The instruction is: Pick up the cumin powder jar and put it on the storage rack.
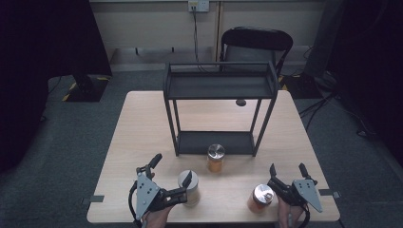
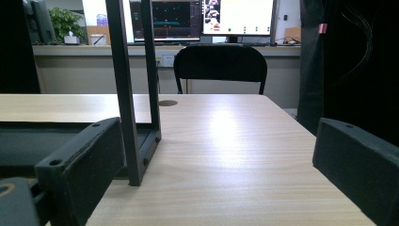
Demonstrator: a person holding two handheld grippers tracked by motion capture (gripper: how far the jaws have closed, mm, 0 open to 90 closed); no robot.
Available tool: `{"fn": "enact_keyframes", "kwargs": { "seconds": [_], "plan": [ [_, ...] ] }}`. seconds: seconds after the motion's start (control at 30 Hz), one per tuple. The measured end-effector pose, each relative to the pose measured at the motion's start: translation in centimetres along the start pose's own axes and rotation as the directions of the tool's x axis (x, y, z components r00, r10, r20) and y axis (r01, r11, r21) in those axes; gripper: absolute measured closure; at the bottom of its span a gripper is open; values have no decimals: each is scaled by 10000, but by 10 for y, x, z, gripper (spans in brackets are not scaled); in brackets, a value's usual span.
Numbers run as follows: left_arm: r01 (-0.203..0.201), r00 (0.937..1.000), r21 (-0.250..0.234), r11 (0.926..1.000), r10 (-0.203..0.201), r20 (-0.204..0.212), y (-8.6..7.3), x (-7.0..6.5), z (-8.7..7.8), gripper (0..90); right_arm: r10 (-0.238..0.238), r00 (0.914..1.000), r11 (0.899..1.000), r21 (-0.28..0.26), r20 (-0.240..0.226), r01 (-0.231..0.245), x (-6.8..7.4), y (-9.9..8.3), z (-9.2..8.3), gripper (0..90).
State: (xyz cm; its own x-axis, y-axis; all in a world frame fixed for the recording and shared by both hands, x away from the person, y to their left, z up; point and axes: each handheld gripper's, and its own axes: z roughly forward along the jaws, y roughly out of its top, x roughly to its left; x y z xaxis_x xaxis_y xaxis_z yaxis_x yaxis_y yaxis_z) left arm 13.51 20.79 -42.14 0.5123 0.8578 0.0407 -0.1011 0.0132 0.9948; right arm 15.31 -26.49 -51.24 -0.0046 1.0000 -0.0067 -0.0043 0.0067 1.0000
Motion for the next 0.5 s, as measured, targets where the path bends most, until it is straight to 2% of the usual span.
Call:
{"fn": "enact_keyframes", "kwargs": {
  "seconds": [0.33, 0.5],
  "plan": [
    [-38, 9998, -166, 9999, 42, 206, -4, -10, -5, 8, 2, 10000, 10000, -7, 4, -2, 0, 0, 0, 18],
    [-129, 9994, -65, 9999, 130, 307, -7, -10, -7, 12, -4, 10000, 10000, -13, 3, 4, 0, 0, 0, 18]
  ]
}}
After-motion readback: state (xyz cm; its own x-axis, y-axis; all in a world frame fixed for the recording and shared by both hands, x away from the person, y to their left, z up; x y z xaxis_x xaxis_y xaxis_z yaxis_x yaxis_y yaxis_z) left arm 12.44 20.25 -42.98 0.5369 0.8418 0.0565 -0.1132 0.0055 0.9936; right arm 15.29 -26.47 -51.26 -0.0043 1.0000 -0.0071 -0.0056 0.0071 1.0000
